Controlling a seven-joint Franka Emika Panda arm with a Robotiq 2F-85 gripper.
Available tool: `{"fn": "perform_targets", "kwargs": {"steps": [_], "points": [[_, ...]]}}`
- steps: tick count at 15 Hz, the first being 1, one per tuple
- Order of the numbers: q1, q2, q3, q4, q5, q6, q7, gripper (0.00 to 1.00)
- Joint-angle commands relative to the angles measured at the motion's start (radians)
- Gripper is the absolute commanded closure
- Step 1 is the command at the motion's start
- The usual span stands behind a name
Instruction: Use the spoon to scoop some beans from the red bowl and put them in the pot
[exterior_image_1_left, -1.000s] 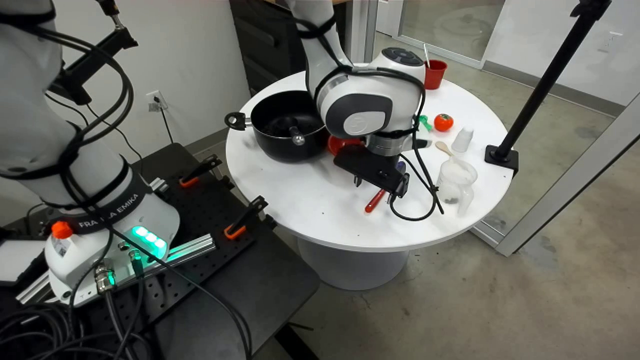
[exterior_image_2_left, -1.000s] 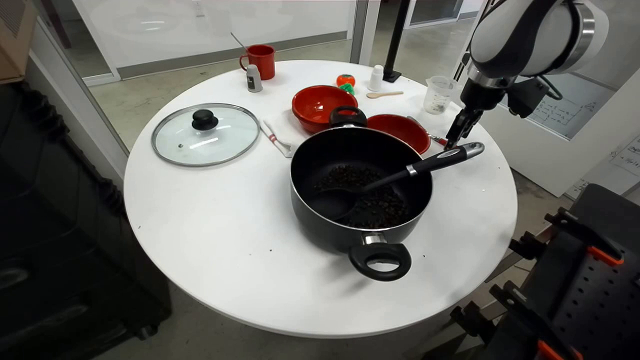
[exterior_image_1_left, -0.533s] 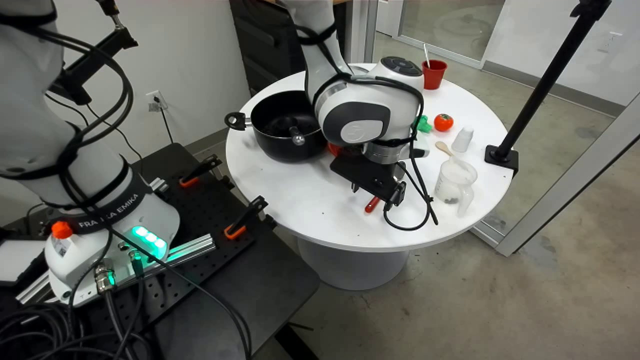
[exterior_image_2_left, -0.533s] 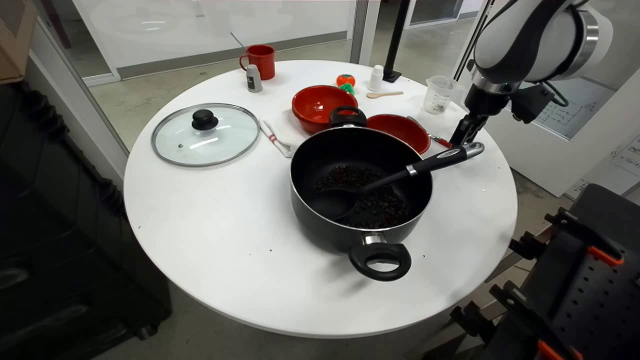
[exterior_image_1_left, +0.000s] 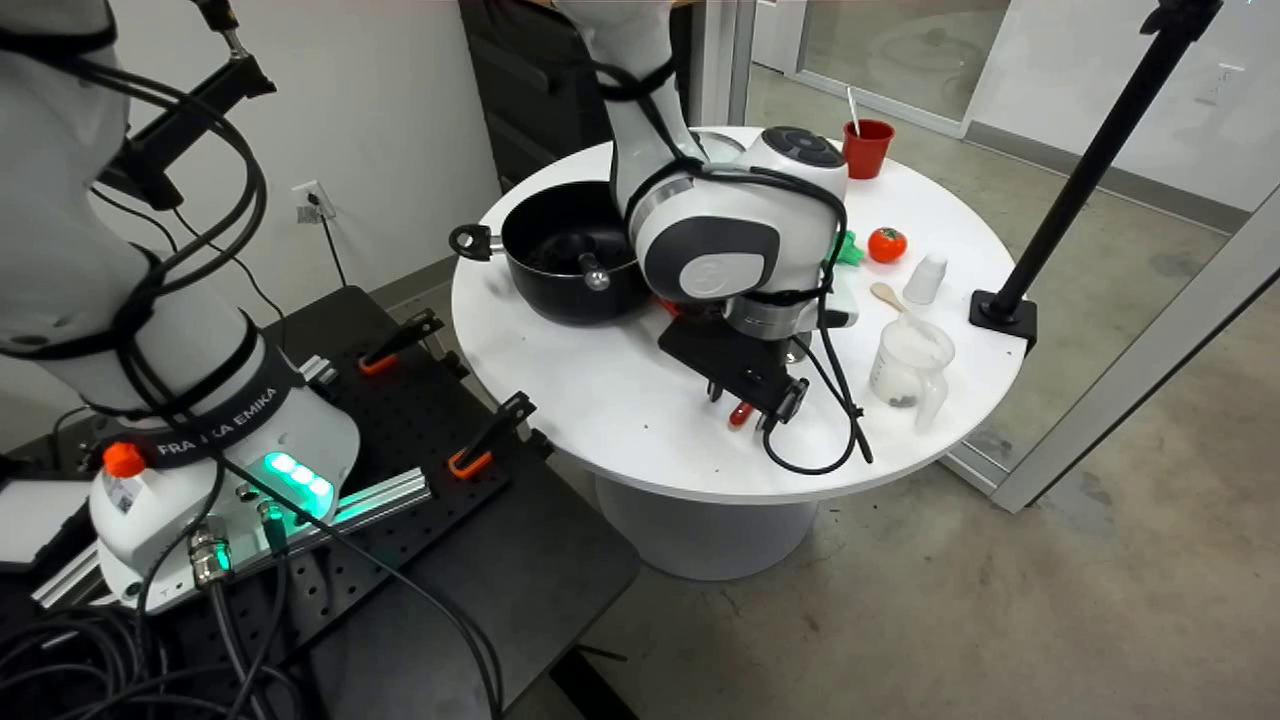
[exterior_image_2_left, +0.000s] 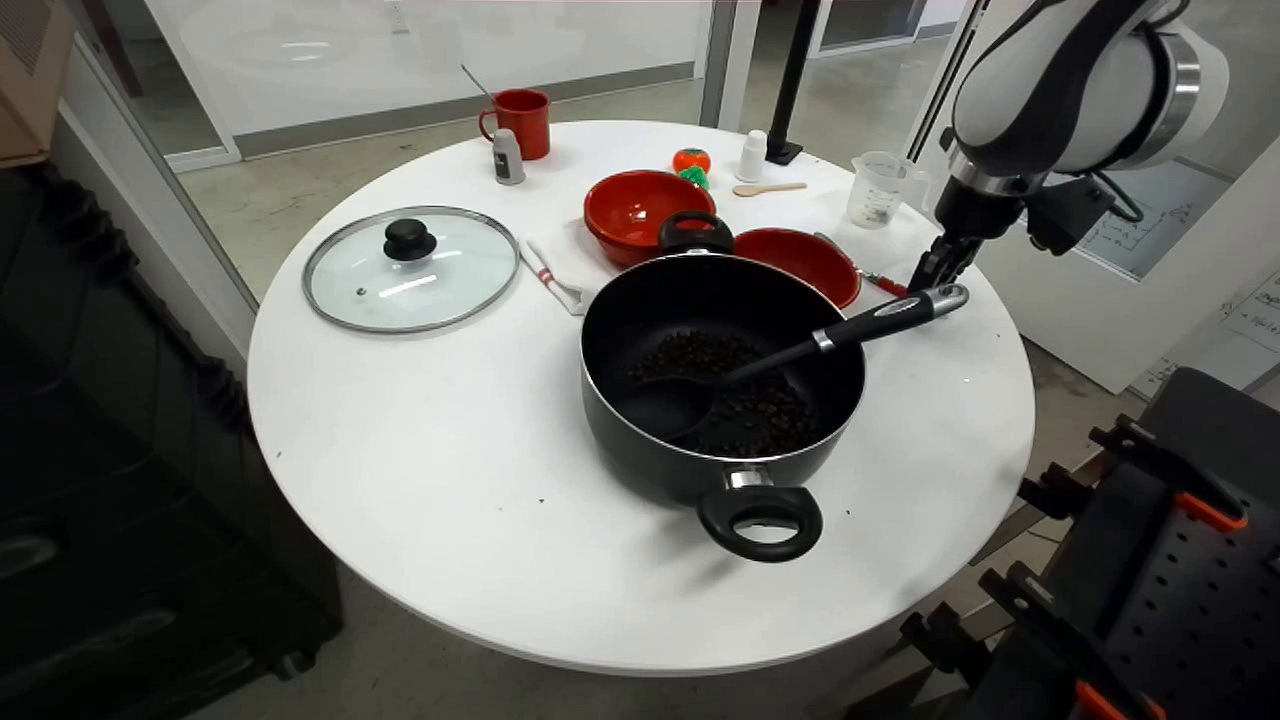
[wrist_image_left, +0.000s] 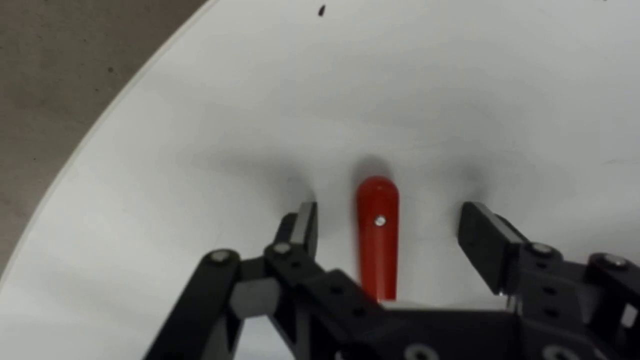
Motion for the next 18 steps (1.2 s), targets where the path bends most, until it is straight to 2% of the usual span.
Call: {"fn": "perform_targets", "kwargs": {"steps": [1,5,7,8,13,18], "points": [[-0.011,0.003,0.009,-0.008,-0.017,0.027,0.014,0.57],[-0.011,-0.004,0.008,-0.010,-0.018,0.016,0.013,0.88],[-0.003,-0.008,0.001,-0.013,-0.021,0.014,0.019,0.97],[-0.001,-0.009,-0.001,-0.014,-0.022,0.014,0.022,0.94],[0.006,-0.016,-0.009,-0.019,-0.024,0.017,0.031,0.94],[0.002,-0.077,-0.008,-0.062,-0.012,0.003,0.073,0.94]]}}
